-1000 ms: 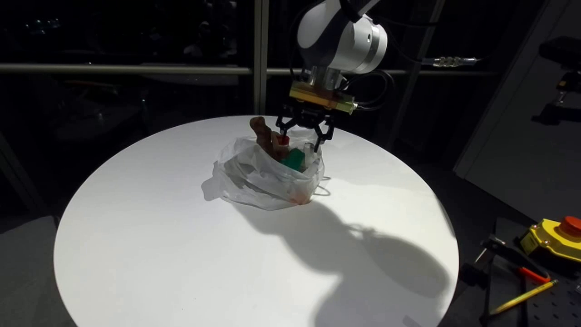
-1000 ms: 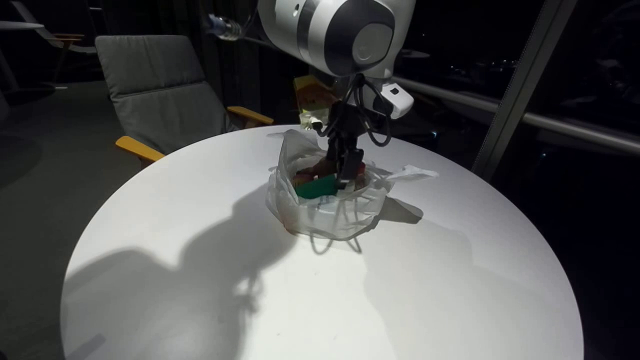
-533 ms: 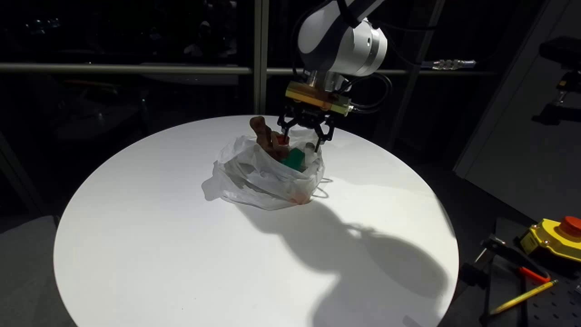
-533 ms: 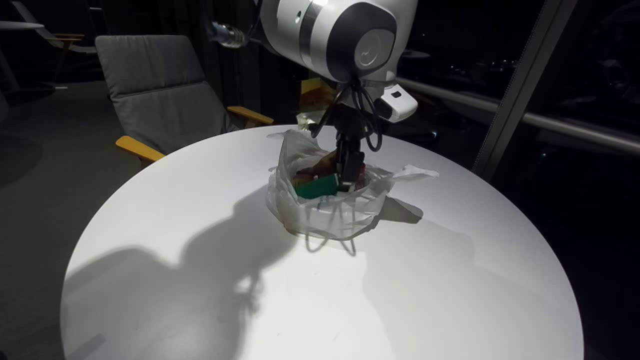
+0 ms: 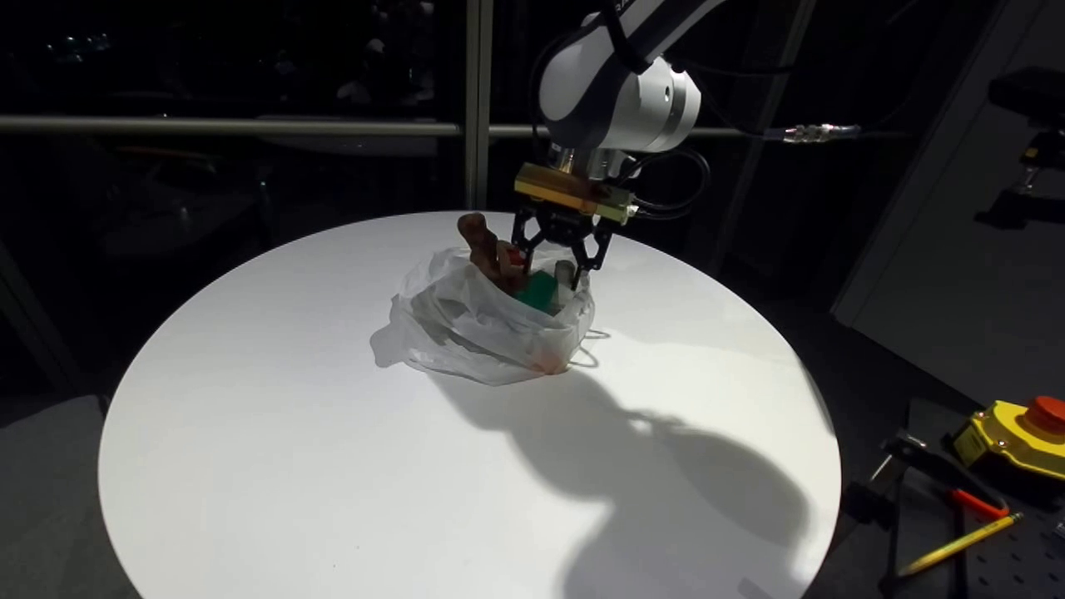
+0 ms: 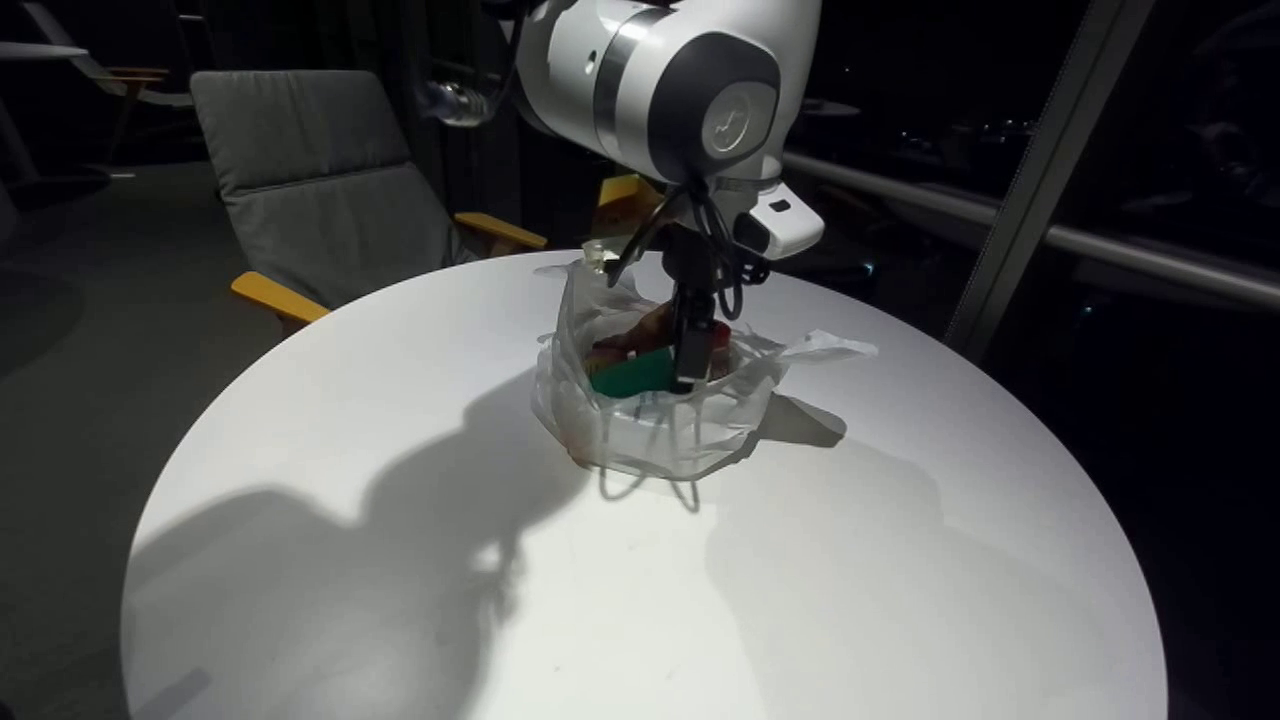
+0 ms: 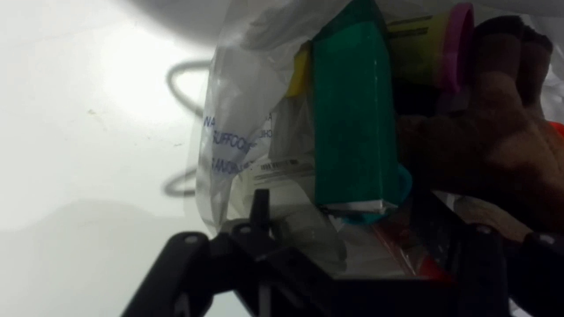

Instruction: Take everything out of the plastic bag

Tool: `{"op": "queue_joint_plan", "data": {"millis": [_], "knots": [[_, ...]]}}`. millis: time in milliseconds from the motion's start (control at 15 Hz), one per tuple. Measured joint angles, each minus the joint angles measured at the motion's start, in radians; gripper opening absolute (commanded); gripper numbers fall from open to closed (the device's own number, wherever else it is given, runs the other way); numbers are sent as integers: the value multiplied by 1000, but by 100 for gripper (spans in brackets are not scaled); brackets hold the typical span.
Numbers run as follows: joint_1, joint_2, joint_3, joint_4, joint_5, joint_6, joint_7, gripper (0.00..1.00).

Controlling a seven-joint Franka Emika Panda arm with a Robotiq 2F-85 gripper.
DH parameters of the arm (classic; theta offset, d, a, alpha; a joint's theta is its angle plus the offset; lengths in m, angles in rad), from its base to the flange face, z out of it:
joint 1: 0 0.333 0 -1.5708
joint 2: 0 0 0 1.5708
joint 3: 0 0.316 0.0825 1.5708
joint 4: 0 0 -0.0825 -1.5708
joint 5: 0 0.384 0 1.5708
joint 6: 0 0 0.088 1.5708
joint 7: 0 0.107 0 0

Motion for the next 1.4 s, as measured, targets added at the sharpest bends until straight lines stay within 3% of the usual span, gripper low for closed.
{"op": "queue_joint_plan", "data": {"millis": [67, 133, 200, 333, 600, 1267, 1333, 1400], "knots": [[5, 1, -7, 1, -9, 0, 17, 51], [11, 0, -14, 4, -18, 0, 34, 45], [16, 0, -20, 10, -26, 1, 50, 79], [24, 1, -30, 16, -40, 2, 80, 75], [29, 1, -46, 19, -77, 2, 116, 99], [23, 18, 0, 20, -91, -9, 58, 100], [23, 18, 5, 20, -91, -9, 52, 99], [23, 18, 6, 20, -91, -9, 50, 88]]}}
